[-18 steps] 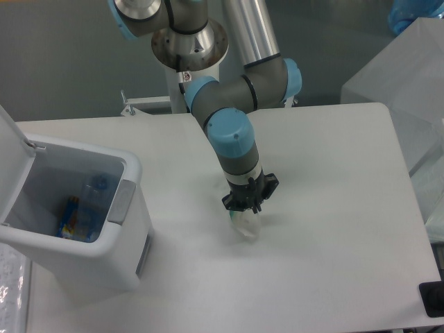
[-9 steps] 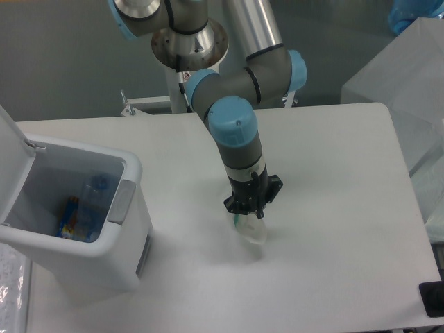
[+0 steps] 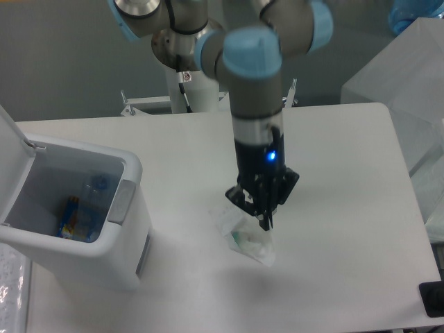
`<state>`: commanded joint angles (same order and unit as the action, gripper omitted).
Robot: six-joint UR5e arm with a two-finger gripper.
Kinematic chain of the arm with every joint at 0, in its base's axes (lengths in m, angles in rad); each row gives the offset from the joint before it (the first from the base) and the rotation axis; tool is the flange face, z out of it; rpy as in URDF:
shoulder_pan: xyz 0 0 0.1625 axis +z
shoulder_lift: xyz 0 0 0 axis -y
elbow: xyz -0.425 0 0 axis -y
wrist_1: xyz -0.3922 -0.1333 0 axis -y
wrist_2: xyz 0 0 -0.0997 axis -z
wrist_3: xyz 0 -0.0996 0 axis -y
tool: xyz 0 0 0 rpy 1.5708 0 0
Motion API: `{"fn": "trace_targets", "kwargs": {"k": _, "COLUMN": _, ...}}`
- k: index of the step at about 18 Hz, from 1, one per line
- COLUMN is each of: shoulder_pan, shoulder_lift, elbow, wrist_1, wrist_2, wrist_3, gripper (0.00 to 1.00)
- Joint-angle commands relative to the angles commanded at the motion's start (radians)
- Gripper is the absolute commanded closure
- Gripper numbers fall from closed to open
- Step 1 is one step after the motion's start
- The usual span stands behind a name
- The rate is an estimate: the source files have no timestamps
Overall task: Place the trash in the trash can
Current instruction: 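Lift the bag and carry it over the bin, then open the gripper to drop the bag and raise it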
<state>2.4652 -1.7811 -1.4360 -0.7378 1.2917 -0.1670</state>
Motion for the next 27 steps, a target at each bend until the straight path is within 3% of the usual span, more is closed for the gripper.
{"fn": "trace_targets", "kwargs": {"k": 7, "shoulder_pan": -0.083, "shoulder_lift": 0.097, "elbow": 0.0, "wrist_1": 0.002, "wrist_2": -0.097, "wrist_3": -0.005, "gripper": 0.96}}
{"fn": "trace_targets", "kwargs": {"k": 10, "shoulder_pan": -0.161, "shoulder_lift": 0.111, "elbow": -0.009, "wrist_1": 0.0, "wrist_2": -0.1, "wrist_3": -0.002, "gripper": 0.96}}
{"fn": "trace_targets", "kwargs": {"k": 13, "shoulder_pan": -0.226, "shoulder_lift": 0.152, "elbow": -0.067, "wrist_1": 0.002, "wrist_2": -0.095, "wrist_3": 0.001, "gripper": 0.96}}
{"fn": "trace_targets", "kwargs": {"k": 18, "shoulder_pan": -0.288, "shoulder_lift": 0.152, "elbow": -0.128, "wrist_1": 0.002, "wrist_2": -0.097, "wrist_3": 0.033, "gripper": 0.96}}
{"fn": "trace_targets", "kwargs": {"k": 22, "shoulder_pan": -0.313, "shoulder_lift": 0.144, "elbow": -0.168, "wrist_1": 0.002, "wrist_2": -0.097, "wrist_3": 0.079, "gripper": 0.89}}
{"fn": "trace_targets", "kwargs": {"k": 24, "shoulder_pan": -0.315, "shoulder_lift": 0.134, "elbow": -0.175, "wrist_1": 0.005, "wrist_2": -0.095, "wrist_3": 0.112, "gripper": 0.69}}
{"fn": "trace_targets", "kwargs": {"k": 25, "shoulder_pan": -0.315, "shoulder_lift": 0.131, "elbow": -0.175, "wrist_1": 0.005, "wrist_2": -0.095, "wrist_3": 0.133, "gripper": 0.51}}
{"fn": "trace_targets", "kwargs": {"k": 26, "shoulder_pan": -0.315, "shoulder_lift": 0.129, "elbow": -0.175, "wrist_1": 0.006, "wrist_2": -0.094, "wrist_3": 0.164, "gripper": 0.22}}
{"fn": "trace_targets", "kwargs": {"k": 27, "shoulder_pan": -0.315, "shoulder_lift": 0.127, "elbow": -0.173, "wrist_1": 0.006, "wrist_2": -0.094, "wrist_3": 0.205, "gripper": 0.0}}
